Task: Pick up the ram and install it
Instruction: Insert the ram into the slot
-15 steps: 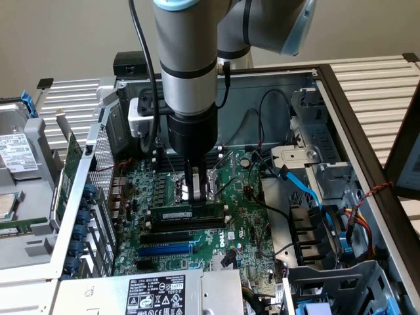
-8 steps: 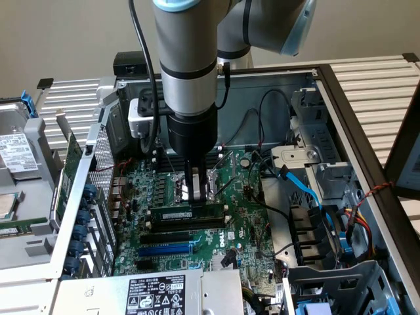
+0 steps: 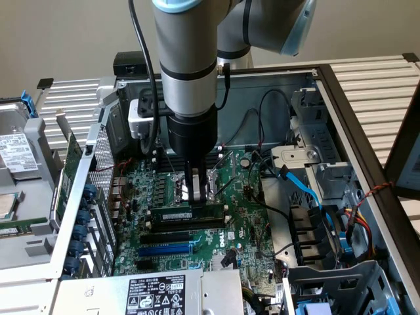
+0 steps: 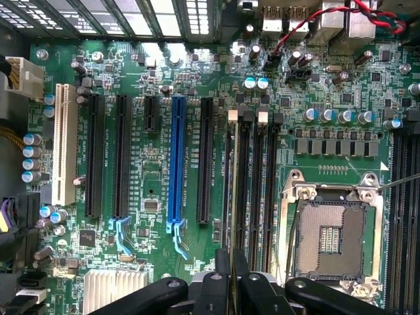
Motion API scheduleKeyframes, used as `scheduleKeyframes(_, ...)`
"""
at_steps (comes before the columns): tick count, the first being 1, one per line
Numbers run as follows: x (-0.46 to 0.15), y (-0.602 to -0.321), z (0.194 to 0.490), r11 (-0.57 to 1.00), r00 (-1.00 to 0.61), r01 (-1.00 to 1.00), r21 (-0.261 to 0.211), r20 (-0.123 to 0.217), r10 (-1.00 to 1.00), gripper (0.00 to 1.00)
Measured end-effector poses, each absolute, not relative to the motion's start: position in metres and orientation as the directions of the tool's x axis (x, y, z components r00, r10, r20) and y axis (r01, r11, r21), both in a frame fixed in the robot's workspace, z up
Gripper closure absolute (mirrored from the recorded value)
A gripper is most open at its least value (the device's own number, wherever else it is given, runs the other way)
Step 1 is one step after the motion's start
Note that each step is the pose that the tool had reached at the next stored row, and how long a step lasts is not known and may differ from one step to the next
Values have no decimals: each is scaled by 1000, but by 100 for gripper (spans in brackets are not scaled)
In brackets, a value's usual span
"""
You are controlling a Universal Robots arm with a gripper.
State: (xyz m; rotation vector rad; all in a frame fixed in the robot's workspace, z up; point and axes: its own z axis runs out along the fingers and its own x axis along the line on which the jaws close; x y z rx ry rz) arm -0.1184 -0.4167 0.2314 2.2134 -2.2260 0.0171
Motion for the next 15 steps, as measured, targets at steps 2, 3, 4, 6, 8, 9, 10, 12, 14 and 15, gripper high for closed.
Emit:
scheduleKeyframes(2, -118, -417, 231, 6, -6, -1000, -6, 9, -1000, 86)
scheduleKeyframes(3, -118, -417, 231, 6, -6, -1000, -6, 9, -1000, 86)
scheduleKeyframes(4, -118, -417, 231, 6, -6, -1000, -6, 9, -1000, 86)
scheduleKeyframes(6, -118, -417, 230, 6, -6, -1000, -6, 9, -1000, 86)
scheduleKeyframes(8, -118, -417, 230, 6, -7, -1000, -6, 9, -1000, 86)
scheduleKeyframes(9, -118, -417, 230, 6, -7, -1000, -6, 9, -1000, 86)
scheduleKeyframes(10, -118, -417, 229, 6, -7, -1000, -6, 9, -1000, 86)
scheduleKeyframes(12, -119, -417, 229, 7, -7, -1000, -6, 9, -1000, 86)
scheduleKeyframes(14, -119, -417, 229, 7, -7, -1000, -6, 9, -1000, 86)
scheduleKeyframes(15, -119, -417, 229, 7, -7, -1000, -6, 9, -1000, 86)
